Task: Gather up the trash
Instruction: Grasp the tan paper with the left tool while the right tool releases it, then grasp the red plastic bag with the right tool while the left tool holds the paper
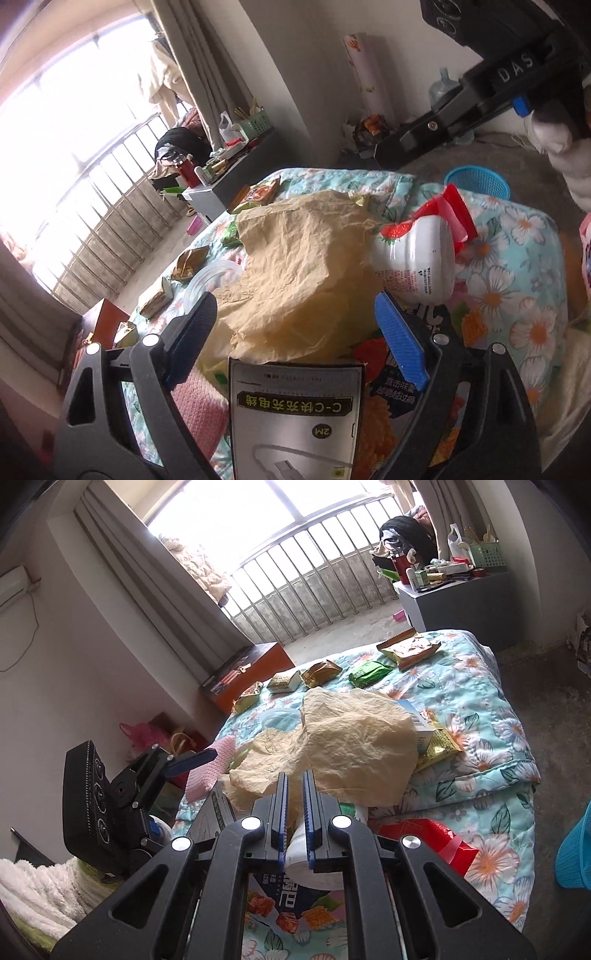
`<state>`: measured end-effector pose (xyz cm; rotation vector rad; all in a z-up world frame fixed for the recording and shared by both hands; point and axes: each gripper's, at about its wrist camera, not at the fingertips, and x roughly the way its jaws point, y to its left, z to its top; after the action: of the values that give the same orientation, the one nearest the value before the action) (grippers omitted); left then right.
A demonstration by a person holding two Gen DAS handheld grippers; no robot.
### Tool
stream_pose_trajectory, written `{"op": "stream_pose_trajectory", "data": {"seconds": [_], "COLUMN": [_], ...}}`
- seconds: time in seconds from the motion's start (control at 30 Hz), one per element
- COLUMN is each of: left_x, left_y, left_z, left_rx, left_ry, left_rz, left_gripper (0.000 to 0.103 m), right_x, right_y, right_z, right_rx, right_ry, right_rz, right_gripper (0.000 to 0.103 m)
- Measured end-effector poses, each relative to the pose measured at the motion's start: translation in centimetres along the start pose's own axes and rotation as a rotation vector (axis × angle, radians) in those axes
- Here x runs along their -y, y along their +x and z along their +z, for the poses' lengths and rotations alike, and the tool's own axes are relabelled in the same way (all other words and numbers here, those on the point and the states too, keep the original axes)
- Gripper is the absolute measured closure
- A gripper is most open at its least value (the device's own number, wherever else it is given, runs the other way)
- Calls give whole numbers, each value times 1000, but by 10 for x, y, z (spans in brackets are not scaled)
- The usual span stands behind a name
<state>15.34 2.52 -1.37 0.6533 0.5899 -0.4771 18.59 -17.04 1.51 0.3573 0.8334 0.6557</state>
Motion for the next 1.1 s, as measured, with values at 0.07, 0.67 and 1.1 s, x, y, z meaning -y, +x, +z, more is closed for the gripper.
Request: {"op": "stream_pose_trajectory", "data": {"seconds": [0.07,0.67,1.1], "left_x": [5,-39,-56], "left_y": [12,-10,-143], "left_z": [3,25,49], "left_rx": [-49,-41,240], "left_ry": [62,-155,-308], "left_rz": [-10,-103,-233], "left_gripper": [20,103,103], "right_x": [9,56,45], "right_y": [2,-8,-48], "right_z": [-2,-20,-36], "right_rx": [-2,40,107], "right_ry": [23,135,134], "right_rz": [5,18,17], "right_gripper": [94,94,94]}}
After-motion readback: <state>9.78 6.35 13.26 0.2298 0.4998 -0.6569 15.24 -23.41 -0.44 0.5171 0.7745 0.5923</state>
